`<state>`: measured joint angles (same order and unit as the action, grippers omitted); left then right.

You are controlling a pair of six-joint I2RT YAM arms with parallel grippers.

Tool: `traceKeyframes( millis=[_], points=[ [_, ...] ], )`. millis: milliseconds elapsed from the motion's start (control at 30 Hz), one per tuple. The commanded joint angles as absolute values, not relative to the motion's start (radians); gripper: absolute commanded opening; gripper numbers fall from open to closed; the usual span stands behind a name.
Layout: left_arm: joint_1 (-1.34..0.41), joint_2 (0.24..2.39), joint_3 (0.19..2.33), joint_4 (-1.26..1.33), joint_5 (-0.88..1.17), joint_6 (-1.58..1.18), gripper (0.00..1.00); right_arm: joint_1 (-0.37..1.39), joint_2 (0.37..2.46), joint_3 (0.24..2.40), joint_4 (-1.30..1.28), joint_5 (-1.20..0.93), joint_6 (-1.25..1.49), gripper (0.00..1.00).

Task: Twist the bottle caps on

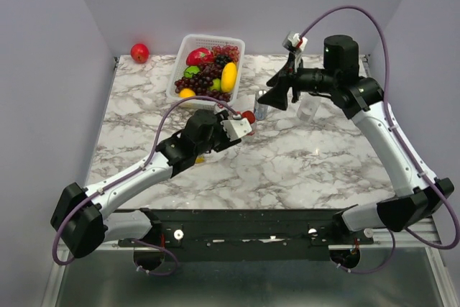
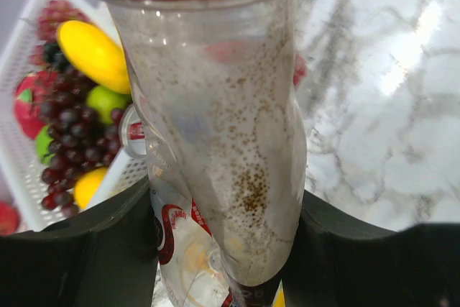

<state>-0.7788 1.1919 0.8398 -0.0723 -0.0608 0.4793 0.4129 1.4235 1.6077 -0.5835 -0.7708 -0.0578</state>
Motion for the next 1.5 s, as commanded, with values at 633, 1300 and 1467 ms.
traceKeyframes(
  millis=[633, 1300, 1467],
  points=[
    [-0.715, 1.229, 1.026, -0.551, 0.609, 0.738, 0.0, 0.595, 1.135, 1.292, -0.939, -0.808, -1.265, 0.73],
    [-0.715, 1.229, 1.031, -0.548, 0.62, 0.747, 0.0, 0.701, 1.183, 1.318, -0.828, -0.796, -1.204, 0.67],
    [-0.715, 1.236, 1.035, -0.54, 0.624, 0.747, 0.0, 0.706, 1.186, 1.319, -0.816, -0.799, -1.204, 0.62]
  ],
)
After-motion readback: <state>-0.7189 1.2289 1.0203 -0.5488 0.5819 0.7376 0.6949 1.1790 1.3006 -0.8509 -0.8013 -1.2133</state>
